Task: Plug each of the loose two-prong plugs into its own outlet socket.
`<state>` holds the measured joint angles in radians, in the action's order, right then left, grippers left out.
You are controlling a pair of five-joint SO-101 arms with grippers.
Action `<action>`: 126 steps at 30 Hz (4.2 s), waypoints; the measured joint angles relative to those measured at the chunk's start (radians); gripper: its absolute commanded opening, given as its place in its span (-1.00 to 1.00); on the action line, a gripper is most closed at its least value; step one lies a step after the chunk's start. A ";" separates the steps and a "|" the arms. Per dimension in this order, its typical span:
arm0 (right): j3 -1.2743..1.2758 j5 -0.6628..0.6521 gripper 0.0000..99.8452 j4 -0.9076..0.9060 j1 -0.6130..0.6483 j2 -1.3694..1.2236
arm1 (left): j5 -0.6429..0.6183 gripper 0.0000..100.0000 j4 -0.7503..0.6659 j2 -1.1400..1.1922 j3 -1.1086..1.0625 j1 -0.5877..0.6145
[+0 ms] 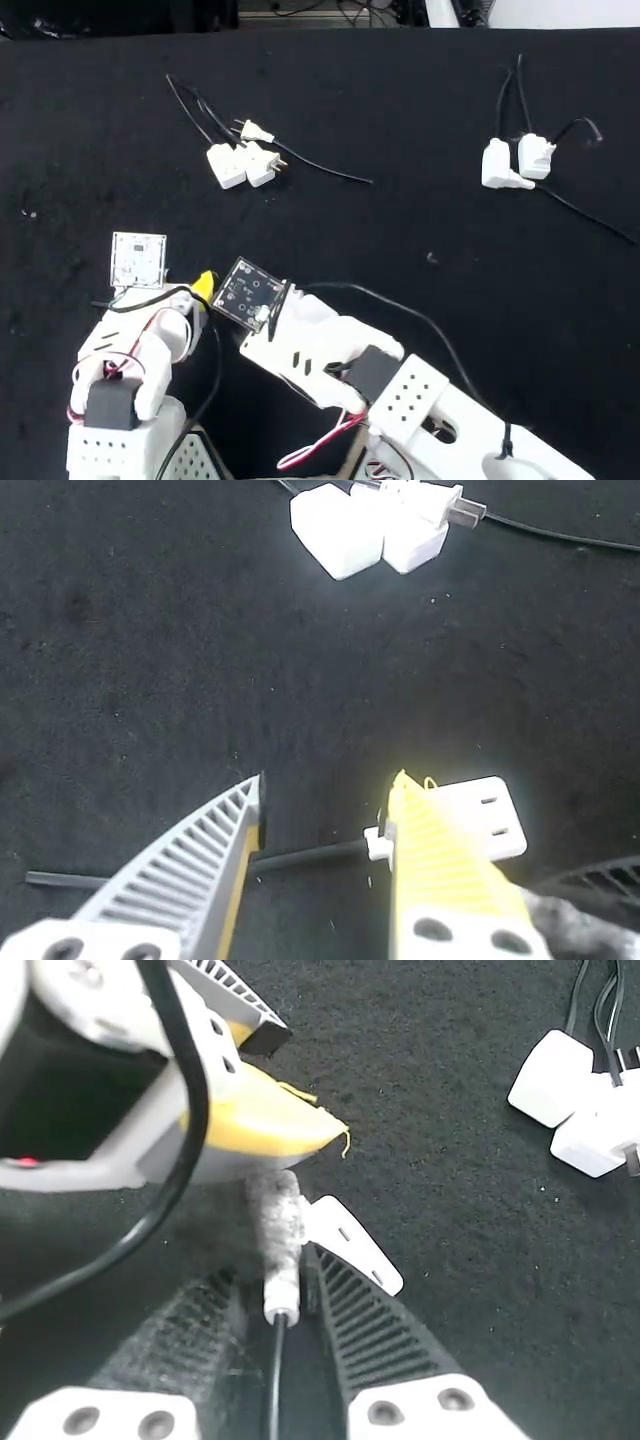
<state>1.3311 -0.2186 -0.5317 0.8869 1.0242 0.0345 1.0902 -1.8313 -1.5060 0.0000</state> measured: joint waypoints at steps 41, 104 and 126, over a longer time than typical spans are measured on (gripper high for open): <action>0.009 0.002 -0.98 0.003 -0.063 0.002 | 0.000 -0.57 -0.023 0.003 0.032 0.002; 0.017 0.043 -0.98 -0.002 -0.081 -0.002 | 0.002 -0.57 -0.038 -0.002 -0.057 -0.173; 0.017 0.043 -0.98 -0.003 -0.081 -0.002 | 0.002 -0.56 -0.038 -0.002 -0.074 -0.181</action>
<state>1.3479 -0.1757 -0.5347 0.8055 1.0226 0.0361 1.0518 -1.8328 -1.5796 -0.1811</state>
